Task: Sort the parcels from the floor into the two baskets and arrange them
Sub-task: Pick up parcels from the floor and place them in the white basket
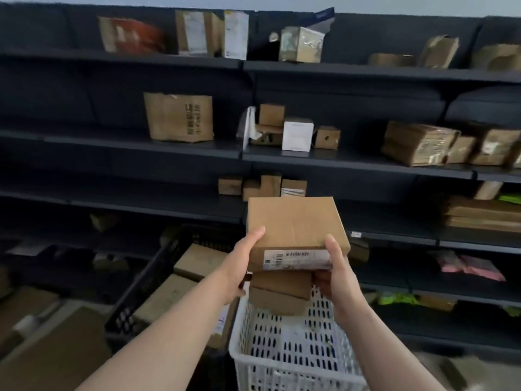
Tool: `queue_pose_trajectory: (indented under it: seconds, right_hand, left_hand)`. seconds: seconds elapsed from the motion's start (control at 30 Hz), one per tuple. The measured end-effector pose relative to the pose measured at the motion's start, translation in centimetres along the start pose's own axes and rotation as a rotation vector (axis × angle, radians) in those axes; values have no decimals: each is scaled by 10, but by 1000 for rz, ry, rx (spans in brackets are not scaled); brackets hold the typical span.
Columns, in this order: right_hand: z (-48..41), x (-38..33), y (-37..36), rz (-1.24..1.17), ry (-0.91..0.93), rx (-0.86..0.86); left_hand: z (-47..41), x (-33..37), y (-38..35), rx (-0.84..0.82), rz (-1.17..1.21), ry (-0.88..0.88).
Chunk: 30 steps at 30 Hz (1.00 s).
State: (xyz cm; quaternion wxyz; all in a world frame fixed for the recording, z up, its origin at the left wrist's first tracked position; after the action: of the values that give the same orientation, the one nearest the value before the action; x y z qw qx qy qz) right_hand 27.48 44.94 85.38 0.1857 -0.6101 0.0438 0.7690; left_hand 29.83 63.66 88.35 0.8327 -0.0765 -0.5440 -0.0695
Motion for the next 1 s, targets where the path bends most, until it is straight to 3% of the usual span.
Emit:
queue_pose_trajectory:
  seconds: [0.2, 0.4, 0.77, 1.0]
  right_hand:
    - [-31, 28, -118, 32, -200, -94]
    - [-77, 58, -171, 50, -305, -135]
    - [-169, 97, -207, 26, -482, -171]
    - [-187, 76, -191, 2, -347, -105]
  left_hand:
    - [-25, -13, 115, 105, 49, 101]
    - [-65, -26, 161, 239, 101, 174]
    - [-147, -34, 179, 308, 143, 258]
    - [-185, -5, 172, 364, -66, 61]
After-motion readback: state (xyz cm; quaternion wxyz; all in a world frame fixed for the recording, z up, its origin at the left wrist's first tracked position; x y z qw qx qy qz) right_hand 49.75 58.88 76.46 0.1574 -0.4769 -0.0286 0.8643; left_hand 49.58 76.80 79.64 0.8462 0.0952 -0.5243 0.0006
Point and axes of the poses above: each hand's wrist, its own z-axis away from the middle knuckle, its own y-axis out of the back of the hand, x = y × z, the point moved 1 cm from there along -z, towards the middle knuckle, and after that the axes turned 1 degree about -z, right-handed, at the moved point
